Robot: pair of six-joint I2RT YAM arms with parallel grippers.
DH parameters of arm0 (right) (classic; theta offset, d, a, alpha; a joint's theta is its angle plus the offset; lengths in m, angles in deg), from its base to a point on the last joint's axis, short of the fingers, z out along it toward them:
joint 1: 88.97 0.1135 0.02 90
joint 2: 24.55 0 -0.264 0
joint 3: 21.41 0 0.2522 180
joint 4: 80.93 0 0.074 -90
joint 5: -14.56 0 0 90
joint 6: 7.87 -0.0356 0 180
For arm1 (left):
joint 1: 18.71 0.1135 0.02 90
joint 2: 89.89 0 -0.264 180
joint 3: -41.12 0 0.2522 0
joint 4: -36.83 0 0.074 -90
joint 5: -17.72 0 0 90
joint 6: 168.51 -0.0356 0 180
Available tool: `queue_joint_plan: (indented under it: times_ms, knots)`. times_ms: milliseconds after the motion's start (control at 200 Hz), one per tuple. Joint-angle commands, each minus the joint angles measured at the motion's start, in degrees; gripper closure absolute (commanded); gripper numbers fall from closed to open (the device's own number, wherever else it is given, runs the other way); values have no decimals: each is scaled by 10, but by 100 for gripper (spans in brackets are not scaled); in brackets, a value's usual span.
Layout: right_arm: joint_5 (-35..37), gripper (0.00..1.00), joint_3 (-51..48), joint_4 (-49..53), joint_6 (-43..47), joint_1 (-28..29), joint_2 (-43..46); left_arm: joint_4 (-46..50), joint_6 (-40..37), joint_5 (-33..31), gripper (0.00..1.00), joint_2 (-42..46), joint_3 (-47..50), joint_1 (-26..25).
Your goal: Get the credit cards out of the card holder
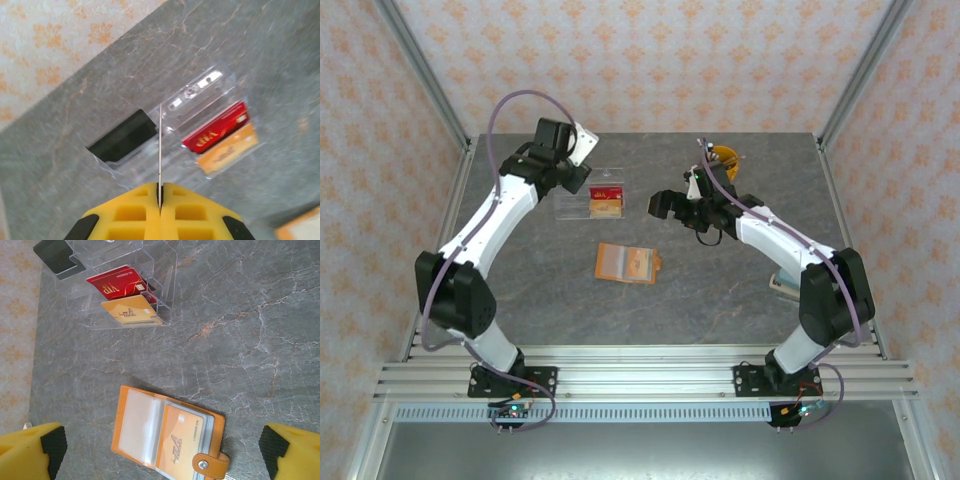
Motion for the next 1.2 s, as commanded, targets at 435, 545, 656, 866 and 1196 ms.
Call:
queue_joint_plan:
  times_ms: [435,545,656,866,1196]
  knots:
    - [-15,0,8,5,-6,-1,-1,185,-374,-50,100,-255,-293,51]
    - [-18,0,13,3,-13,-1,-8,199,-394,-43,100,-290,-340,54]
    - [-23,0,14,-3,-21,-1,-14,204,-407,-25,100,-307,-367,58]
    - [-22,0,19,1,-23,-1,-21,227,-428,1,100,-303,-364,61]
    - [-34,0,26,-3,-29,-1,-32,214,-424,56,100,-244,-335,69]
